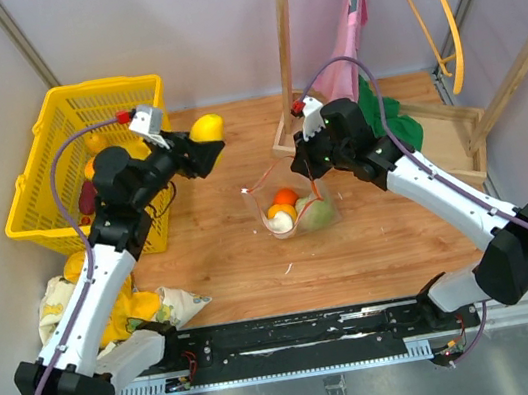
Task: Place the food in the zip-top bag and seal the zipper
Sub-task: Pick up the fake fruit from the bin, then place the fake fruit in the zipper food storage bag.
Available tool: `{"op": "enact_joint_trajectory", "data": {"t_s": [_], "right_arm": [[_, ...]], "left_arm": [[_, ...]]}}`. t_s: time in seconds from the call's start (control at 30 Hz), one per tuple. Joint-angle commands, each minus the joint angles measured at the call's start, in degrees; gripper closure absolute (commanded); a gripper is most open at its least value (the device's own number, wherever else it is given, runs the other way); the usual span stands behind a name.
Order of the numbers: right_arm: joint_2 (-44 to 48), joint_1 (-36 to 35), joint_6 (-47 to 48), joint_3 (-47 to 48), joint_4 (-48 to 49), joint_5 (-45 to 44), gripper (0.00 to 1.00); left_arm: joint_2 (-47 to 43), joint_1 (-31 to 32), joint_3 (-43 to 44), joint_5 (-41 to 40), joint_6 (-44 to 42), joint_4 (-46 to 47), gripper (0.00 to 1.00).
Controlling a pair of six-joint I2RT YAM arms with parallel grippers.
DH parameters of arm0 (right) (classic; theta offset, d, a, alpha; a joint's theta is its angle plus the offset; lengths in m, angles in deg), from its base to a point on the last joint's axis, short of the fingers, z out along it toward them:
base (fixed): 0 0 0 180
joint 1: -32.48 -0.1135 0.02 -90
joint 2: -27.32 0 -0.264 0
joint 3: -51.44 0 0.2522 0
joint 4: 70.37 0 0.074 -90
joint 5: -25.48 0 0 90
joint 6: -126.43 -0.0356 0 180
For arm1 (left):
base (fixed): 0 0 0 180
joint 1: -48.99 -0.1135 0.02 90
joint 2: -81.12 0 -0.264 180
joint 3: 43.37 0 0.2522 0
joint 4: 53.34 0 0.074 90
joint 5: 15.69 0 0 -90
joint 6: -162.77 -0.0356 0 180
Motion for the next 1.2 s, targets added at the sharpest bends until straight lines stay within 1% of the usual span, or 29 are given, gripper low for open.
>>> {"op": "enact_joint_trajectory", "data": {"t_s": [0.0, 0.23, 0.43, 0.53, 0.63, 0.77, 0.93, 1.17], "right_arm": [[1.35, 0.78, -0.39, 1.97, -0.42, 1.17, 0.99], [1.60, 0.83, -0.46, 1.97, -0.41, 2.06, 0.99], [1.74, 0.81, -0.61, 1.84, -0.17, 2.57, 0.99], [1.74, 0.80, -0.72, 1.66, 0.03, 2.68, 0.99], [1.86, 0.85, -0.74, 1.64, 0.00, 2.77, 0.99], [2.11, 0.78, -0.83, 1.49, 0.05, 2.69, 0.99], [2.40, 0.78, -0.92, 1.36, 0.21, 2.68, 0.99], [2.54, 0.78, -1.07, 1.39, 0.19, 2.93, 0.99]], "left_arm": [[-2.26, 6.11, -2.66, 1.39, -4.96, 6.59, 0.75], [-4.06, 15.82, -8.38, 1.66, -10.86, 14.80, 0.78], [-1.50, 21.48, -10.42, 2.30, -11.79, 21.39, 0.79], [0.67, 23.48, -11.29, 2.44, -10.30, 25.53, 0.80], [2.34, 24.55, -13.01, 2.55, -8.33, 30.63, 0.80], [4.31, 25.76, -14.23, 2.21, -8.18, 33.18, 0.80], [5.74, 26.15, -17.01, 0.09, -9.48, 33.23, 0.79], [6.77, 26.15, -19.57, -3.17, -11.51, 29.60, 0.76]]}}
